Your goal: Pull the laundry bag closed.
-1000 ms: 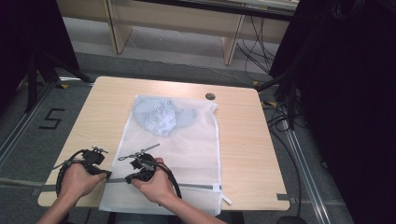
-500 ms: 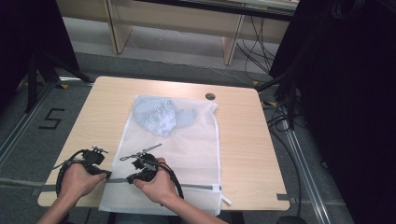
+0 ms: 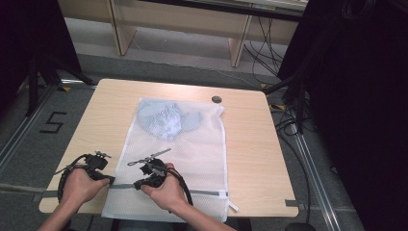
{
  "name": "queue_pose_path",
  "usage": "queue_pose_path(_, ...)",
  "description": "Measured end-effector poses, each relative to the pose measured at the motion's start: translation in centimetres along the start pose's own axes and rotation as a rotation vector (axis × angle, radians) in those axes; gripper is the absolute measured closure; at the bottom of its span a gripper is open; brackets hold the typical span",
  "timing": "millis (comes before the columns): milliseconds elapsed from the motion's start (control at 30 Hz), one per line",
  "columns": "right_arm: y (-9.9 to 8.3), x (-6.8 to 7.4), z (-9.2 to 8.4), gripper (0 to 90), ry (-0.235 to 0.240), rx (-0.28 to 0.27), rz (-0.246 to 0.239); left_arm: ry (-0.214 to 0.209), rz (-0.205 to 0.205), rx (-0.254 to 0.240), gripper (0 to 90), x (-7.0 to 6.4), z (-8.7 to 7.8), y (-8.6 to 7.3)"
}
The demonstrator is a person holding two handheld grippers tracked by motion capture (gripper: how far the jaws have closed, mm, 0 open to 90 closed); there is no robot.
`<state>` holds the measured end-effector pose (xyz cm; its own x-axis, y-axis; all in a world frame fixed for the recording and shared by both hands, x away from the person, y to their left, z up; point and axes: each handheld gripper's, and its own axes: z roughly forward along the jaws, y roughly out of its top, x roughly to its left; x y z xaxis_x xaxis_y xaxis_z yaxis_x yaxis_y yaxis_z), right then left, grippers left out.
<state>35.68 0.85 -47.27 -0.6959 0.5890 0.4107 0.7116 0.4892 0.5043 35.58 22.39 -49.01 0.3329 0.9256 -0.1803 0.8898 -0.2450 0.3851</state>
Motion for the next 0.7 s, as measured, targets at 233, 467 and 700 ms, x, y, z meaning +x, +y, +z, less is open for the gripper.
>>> queue_pose_path(233, -0.2, 0.0, -0.2, 87.1, 0.0, -0.001, 0.006, -0.003, -0.007, -0.009, 90.0, -0.1, 0.1, 0.0)
queue_pose_path(467, -0.4, -0.3, -0.7, 87.1, 0.0, -0.014, -0.004, -0.005, -0.006, -0.004, 90.0, 0.0, 0.0, 0.0)
queue_pose_path(700, -0.6, -0.5, -1.1, 87.1, -0.005, -0.026, -0.007, -0.002, -0.006, -0.007, 90.0, -0.1, 0.1, 0.0)
